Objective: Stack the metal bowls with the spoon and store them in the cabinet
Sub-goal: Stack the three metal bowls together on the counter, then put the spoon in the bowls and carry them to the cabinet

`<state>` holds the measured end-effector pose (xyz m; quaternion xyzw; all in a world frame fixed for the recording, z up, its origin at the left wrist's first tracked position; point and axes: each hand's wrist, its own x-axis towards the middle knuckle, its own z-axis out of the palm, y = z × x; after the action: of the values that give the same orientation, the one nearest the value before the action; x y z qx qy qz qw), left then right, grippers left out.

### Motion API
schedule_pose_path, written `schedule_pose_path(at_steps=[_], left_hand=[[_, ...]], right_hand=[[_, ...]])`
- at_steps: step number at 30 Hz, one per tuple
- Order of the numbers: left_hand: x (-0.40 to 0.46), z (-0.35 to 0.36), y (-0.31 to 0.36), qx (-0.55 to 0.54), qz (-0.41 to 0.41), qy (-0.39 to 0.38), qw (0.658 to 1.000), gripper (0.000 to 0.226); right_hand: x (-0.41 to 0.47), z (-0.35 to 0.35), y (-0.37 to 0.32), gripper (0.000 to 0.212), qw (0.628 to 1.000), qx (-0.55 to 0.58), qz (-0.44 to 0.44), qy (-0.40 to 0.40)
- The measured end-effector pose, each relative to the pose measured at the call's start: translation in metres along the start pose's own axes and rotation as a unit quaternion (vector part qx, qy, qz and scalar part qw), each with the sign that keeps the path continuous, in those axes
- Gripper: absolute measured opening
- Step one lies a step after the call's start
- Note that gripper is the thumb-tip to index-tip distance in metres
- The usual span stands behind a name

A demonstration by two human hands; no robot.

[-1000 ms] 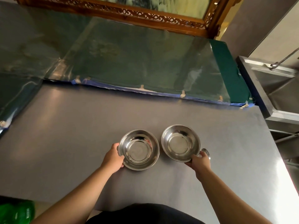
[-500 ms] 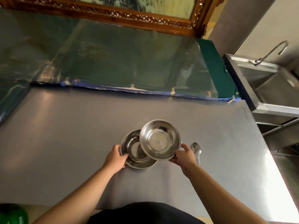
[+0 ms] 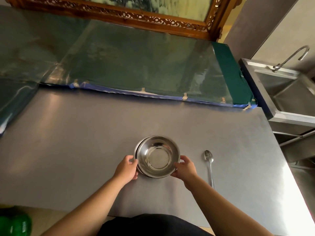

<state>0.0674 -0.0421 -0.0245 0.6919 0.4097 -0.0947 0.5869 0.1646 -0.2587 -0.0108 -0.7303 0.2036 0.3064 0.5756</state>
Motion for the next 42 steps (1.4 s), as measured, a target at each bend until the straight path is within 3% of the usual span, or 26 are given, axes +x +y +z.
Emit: schedule_pose_path(at_steps=[5,12,17,22,29,35,42], left_hand=[[-0.006,-0.001,-0.004,0.003,0.004,-0.024,1.000,0.031],[-0.006,-0.001,-0.010,0.015,0.011,-0.023,1.000,0.036],[-0.006,0.000,-0.009,0.035,0.009,-0.017,0.999,0.039],[-0.007,0.003,-0.008,0.055,0.008,-0.013,0.998,0.043],[-0.013,0.007,-0.009,0.061,0.003,-0.006,0.998,0.059],[-0.019,0.018,-0.011,0.044,-0.011,0.013,0.999,0.061],[-0.013,0.034,-0.006,-0.044,-0.063,0.079,0.994,0.045]], right_hand=[[-0.001,0.004,0.000,0.046,1.000,-0.029,0.009,0.008],[0.006,0.001,0.009,0.042,0.974,-0.217,-0.059,0.025],[0.009,-0.013,0.009,0.048,0.956,-0.280,-0.088,0.024],[0.018,-0.058,0.011,0.038,0.916,-0.381,-0.105,0.075],[0.027,-0.114,0.013,0.042,0.846,-0.498,-0.089,0.169],[0.036,-0.129,0.012,0.031,0.848,-0.496,-0.051,0.177],[0.047,-0.138,0.021,0.027,0.870,-0.474,-0.011,0.132]])
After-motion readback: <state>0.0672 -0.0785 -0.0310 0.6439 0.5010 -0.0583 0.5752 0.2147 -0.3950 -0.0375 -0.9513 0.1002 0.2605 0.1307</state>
